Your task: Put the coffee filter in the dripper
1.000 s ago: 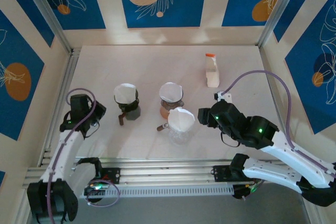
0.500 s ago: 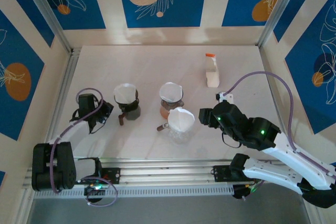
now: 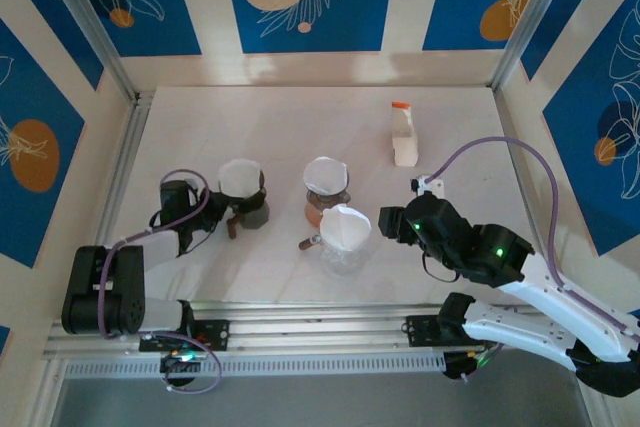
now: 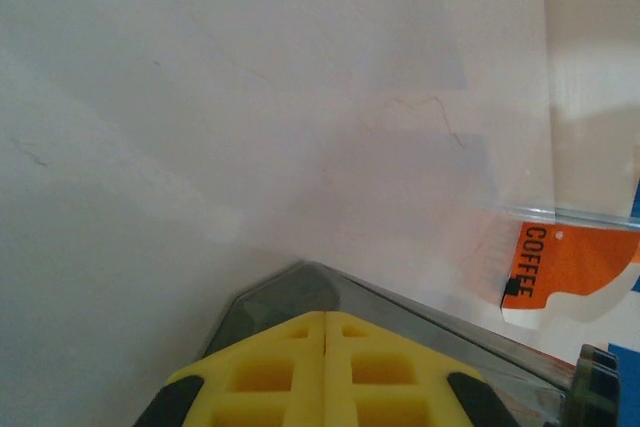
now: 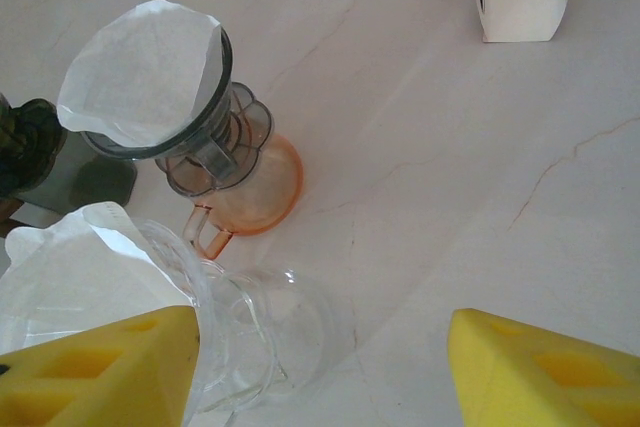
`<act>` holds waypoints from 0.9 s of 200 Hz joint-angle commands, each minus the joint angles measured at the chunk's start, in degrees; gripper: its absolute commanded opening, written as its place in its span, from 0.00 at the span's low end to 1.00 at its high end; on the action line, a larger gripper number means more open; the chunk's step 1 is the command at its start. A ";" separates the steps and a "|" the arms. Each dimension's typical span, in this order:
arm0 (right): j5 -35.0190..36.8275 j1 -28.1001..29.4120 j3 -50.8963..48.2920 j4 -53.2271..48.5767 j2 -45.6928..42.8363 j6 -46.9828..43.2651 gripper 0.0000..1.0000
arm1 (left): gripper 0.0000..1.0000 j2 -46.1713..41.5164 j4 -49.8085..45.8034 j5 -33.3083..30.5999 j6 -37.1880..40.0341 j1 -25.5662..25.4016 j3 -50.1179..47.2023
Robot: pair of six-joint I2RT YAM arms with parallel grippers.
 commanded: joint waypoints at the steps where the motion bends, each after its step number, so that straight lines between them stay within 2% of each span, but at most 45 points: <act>1: -0.05 -0.32 -0.73 1.22 -0.16 1.24 0.68 | 0.00 0.93 4.39 1.46 -1.11 -2.62 -0.45; 51: -0.76 -0.43 -1.33 1.31 0.25 1.69 0.67 | 0.00 3.21 6.12 -0.10 -1.80 -7.77 0.67; 76: -0.85 -0.45 -1.52 1.31 0.28 1.73 0.68 | 0.00 2.54 5.48 -1.35 -2.30 -8.20 -0.01; 97: -0.13 -0.51 -1.34 0.84 0.28 1.83 0.68 | 0.00 -3.37 -3.56 -5.45 0.67 -7.91 0.58; 118: 2.37 -0.66 -1.18 0.13 0.41 1.61 0.73 | 0.00 -11.77 -15.00 -9.93 4.38 -7.11 2.17; 130: 4.64 -1.22 -0.66 -0.52 0.75 1.89 0.80 | 0.00 -17.09 -21.31 -12.52 6.40 -6.25 3.48; 139: 5.40 -2.28 -0.15 -0.66 1.10 1.47 0.93 | 0.00 -20.71 -26.16 -15.06 8.56 -5.88 4.79; 148: 5.40 -3.76 0.38 -0.30 1.70 0.73 0.97 | 0.00 -25.16 -30.61 -18.00 10.86 -5.81 6.47; 160: 5.26 -6.20 0.67 1.16 2.45 -0.75 0.99 | 0.13 -30.46 -35.66 -22.11 13.50 -5.94 8.13; 169: 5.44 -8.01 0.27 3.09 2.87 -1.72 0.99 | 0.31 -34.26 -38.35 -25.45 15.03 -5.88 9.07; 180: 6.41 -10.43 -0.70 5.56 3.17 -1.90 0.99 | 0.56 -38.28 -40.32 -29.13 16.75 -5.92 9.61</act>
